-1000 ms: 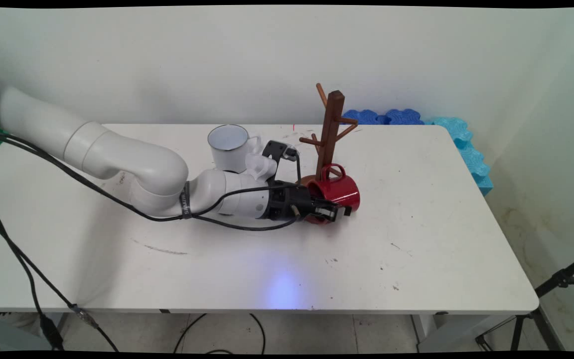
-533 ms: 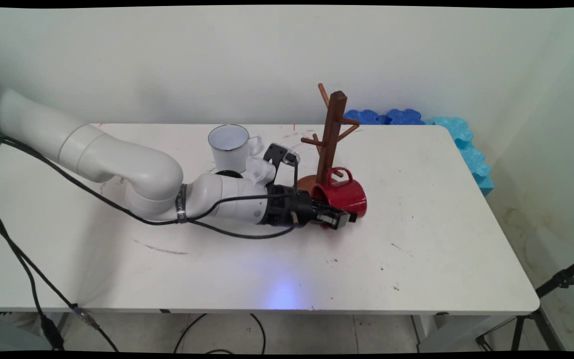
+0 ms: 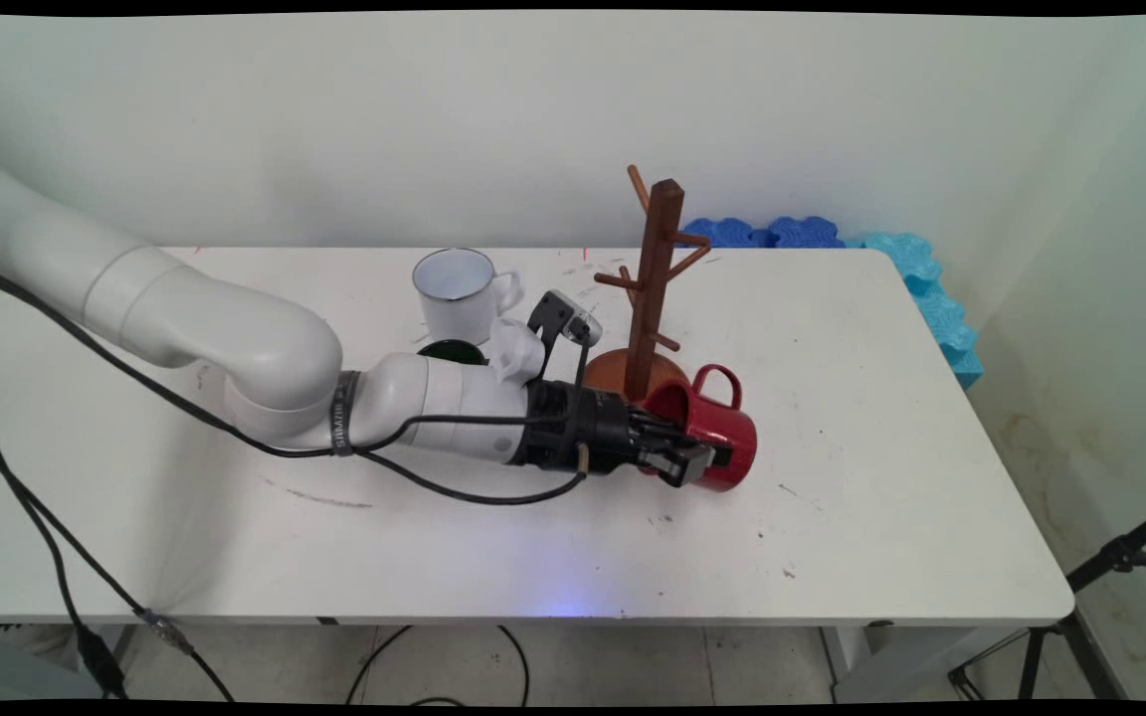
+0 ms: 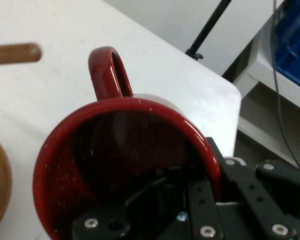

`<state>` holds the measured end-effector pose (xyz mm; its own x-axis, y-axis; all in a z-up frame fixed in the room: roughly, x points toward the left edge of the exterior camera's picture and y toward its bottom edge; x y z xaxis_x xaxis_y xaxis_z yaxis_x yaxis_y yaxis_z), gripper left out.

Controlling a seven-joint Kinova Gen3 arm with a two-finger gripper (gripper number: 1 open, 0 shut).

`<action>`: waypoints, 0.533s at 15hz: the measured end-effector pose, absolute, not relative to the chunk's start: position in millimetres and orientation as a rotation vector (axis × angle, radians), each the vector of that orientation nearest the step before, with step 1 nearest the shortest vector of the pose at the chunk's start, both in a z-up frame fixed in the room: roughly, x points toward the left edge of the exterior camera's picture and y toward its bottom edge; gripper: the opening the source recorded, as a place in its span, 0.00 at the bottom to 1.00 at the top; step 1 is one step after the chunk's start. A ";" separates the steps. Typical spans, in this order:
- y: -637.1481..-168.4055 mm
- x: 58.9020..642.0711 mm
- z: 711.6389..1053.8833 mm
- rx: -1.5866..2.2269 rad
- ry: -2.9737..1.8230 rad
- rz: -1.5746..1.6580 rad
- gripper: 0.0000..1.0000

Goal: Place the picked object on the table

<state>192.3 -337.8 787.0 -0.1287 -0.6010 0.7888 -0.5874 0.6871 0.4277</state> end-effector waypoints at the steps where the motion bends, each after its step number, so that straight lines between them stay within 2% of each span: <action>1: -335.0 192.5 791.1 0.922 -1.805 -0.012 0.00; 8: -326.7 203.4 822.0 0.803 -1.895 0.029 0.00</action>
